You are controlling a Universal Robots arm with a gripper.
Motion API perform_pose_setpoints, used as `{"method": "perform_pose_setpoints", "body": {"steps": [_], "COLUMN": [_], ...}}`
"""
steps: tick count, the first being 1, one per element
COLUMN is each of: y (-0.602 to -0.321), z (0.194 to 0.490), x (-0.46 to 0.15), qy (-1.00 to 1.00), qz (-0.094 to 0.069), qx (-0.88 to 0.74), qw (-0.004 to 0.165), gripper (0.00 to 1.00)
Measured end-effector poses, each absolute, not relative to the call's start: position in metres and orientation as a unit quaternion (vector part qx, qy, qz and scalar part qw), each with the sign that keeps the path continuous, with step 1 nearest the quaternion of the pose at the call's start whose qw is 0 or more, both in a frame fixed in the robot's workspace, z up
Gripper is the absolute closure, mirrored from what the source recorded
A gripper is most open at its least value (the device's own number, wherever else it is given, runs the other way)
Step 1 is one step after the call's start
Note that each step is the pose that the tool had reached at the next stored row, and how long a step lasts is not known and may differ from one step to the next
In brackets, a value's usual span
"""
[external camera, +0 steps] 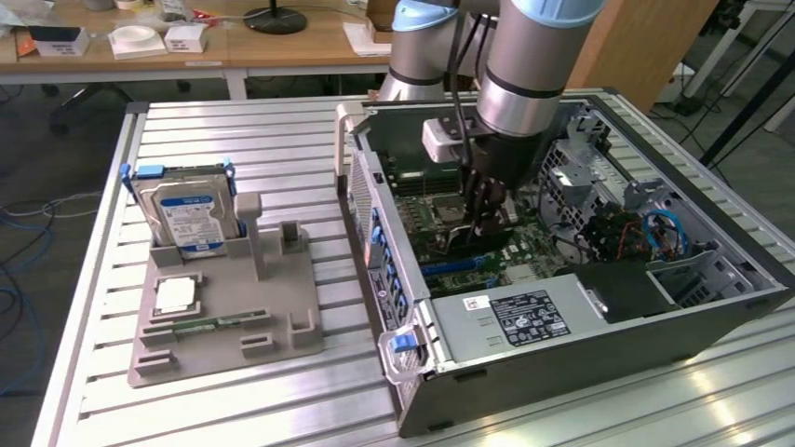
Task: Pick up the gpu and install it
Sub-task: 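Insert the gpu into the slot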
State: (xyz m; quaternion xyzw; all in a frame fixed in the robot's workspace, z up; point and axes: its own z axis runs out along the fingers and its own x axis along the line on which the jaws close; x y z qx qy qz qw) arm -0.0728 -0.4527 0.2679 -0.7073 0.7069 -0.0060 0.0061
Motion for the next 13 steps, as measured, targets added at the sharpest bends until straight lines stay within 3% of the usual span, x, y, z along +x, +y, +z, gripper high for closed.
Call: {"method": "perform_pose_setpoints", "body": {"steps": [13], "y": [-0.4524], "z": [0.2571], "x": [-0.0798], "qy": [0.716], "qz": [-0.007], "qx": [-0.698], "qw": [0.006], "gripper": [0.74]}}
